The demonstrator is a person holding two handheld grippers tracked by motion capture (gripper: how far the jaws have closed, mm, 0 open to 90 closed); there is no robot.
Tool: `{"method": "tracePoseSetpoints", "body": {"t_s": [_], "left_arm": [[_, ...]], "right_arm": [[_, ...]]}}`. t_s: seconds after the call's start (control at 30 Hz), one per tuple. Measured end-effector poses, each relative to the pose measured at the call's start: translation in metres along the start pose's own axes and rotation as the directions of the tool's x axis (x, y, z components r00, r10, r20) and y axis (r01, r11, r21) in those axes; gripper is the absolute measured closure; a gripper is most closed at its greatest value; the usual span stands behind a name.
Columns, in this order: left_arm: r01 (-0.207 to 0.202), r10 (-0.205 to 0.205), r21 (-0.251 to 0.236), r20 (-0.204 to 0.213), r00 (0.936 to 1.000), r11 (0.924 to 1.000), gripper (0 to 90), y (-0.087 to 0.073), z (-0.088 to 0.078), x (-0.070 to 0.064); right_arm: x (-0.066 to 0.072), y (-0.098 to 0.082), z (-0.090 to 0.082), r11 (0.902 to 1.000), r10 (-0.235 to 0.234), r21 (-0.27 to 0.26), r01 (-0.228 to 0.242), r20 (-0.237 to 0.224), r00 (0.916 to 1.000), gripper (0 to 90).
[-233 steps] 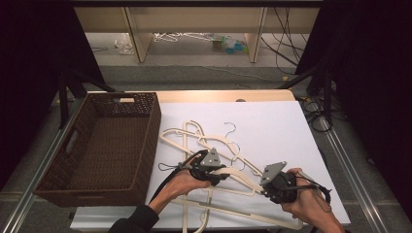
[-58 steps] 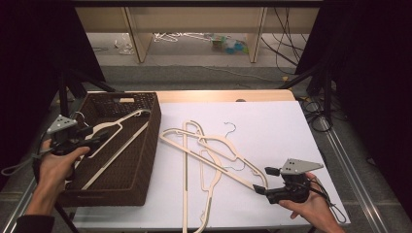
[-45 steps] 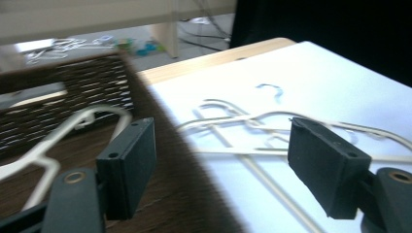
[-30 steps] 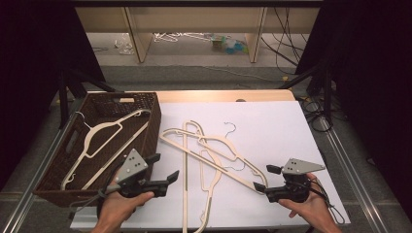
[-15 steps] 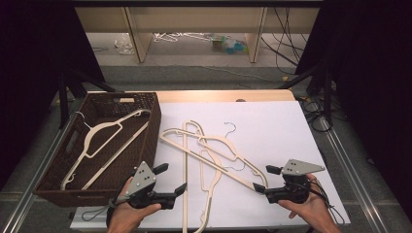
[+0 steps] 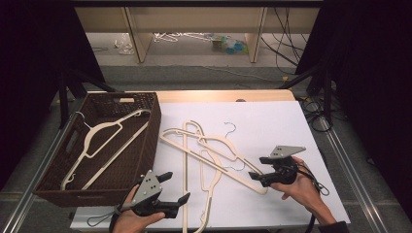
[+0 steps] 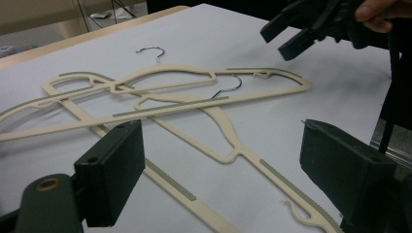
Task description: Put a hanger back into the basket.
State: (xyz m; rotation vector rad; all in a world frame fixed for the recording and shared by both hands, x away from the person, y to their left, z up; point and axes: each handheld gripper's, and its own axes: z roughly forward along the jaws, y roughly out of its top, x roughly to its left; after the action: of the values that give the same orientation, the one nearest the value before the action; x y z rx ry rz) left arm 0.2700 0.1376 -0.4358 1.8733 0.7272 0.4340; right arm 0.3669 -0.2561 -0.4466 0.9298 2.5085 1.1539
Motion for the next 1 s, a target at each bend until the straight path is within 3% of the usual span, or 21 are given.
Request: {"method": "tracePoseSetpoints", "body": {"t_s": [0.23, 0.27, 0.3, 0.37, 0.4, 0.47, 0.6, 0.67, 0.77, 0.83, 0.93, 1.0], "left_arm": [[0.014, -0.015, 0.002, 0.01, 0.9998, 0.9999, 16.4, -0.002, 0.003, 0.0], [-0.003, 0.003, 0.004, 0.015, 0.9999, 1.0, 16.4, -0.002, 0.003, 0.001], [0.017, -0.018, 0.004, 0.018, 0.9997, 0.9998, 16.4, -0.003, 0.004, 0.0], [0.018, -0.018, 0.012, 0.015, 0.9997, 0.9998, 16.4, -0.003, 0.004, 0.0], [0.014, -0.014, 0.014, 0.017, 0.9998, 0.9998, 16.4, -0.003, 0.004, 0.0], [0.016, -0.017, 0.011, 0.027, 0.9995, 0.9998, 16.4, -0.004, 0.005, 0.0], [0.014, -0.014, 0.011, 0.01, 0.9999, 0.9998, 16.5, -0.004, 0.004, 0.001], [0.016, -0.016, 0.011, 0.011, 0.9998, 0.9998, 16.5, -0.004, 0.004, 0.001], [0.004, -0.004, 0.01, 0.014, 0.9999, 0.9999, 16.5, -0.003, 0.004, 0.002], [0.009, -0.009, 0.009, 0.009, 0.9999, 0.9999, 16.6, -0.003, 0.003, 0.002], [0.015, -0.015, 0.005, 0.008, 0.9999, 0.9999, 16.6, -0.003, 0.003, 0.002], [0.01, -0.01, 0.005, 0.014, 0.9998, 0.9999, 16.6, -0.003, 0.003, 0.002]], "right_arm": [[-0.014, 0.015, 0.032, 0.9943, -0.033, 0.101, 0.032, 0.011, 0.9994, 40.3], [-0.014, 0.015, 0.032, 0.9943, -0.033, 0.101, 0.032, 0.011, 0.9994, 40.3], [-0.017, 0.016, 0.036, 0.9904, -0.052, 0.129, 0.05, 0.011, 0.9986, 42.3], [-0.021, 0.018, 0.045, 0.9849, -0.047, 0.167, 0.045, 0.012, 0.9988, 46.1], [-0.022, 0.021, 0.049, 0.9815, -0.014, 0.191, 0.012, 0.007, 0.9999, 47.6], [-0.025, 0.02, 0.055, 0.9812, -0.032, 0.19, 0.031, 0.002, 0.9995, 51.4], [-0.027, 0.021, 0.06, 0.9745, -0.041, 0.221, 0.037, 0.012, 0.9991, 55.7], [-0.029, 0.024, 0.062, 0.9651, -0.045, 0.258, 0.041, 0.01, 0.9989, 62.4], [-0.028, 0.025, 0.062, 0.9616, -0.045, 0.272, 0.04, 0.012, 0.9989, 66.2], [-0.029, 0.025, 0.06, 0.9569, -0.048, 0.287, 0.043, 0.012, 0.9988, 76.1], [-0.028, 0.023, 0.055, 0.9487, -0.033, 0.315, 0.029, 0.008, 0.9994, 77.7], [-0.028, 0.022, 0.051, 0.9368, -0.055, 0.346, 0.051, 0.002, 0.9985, 78.3]]}}
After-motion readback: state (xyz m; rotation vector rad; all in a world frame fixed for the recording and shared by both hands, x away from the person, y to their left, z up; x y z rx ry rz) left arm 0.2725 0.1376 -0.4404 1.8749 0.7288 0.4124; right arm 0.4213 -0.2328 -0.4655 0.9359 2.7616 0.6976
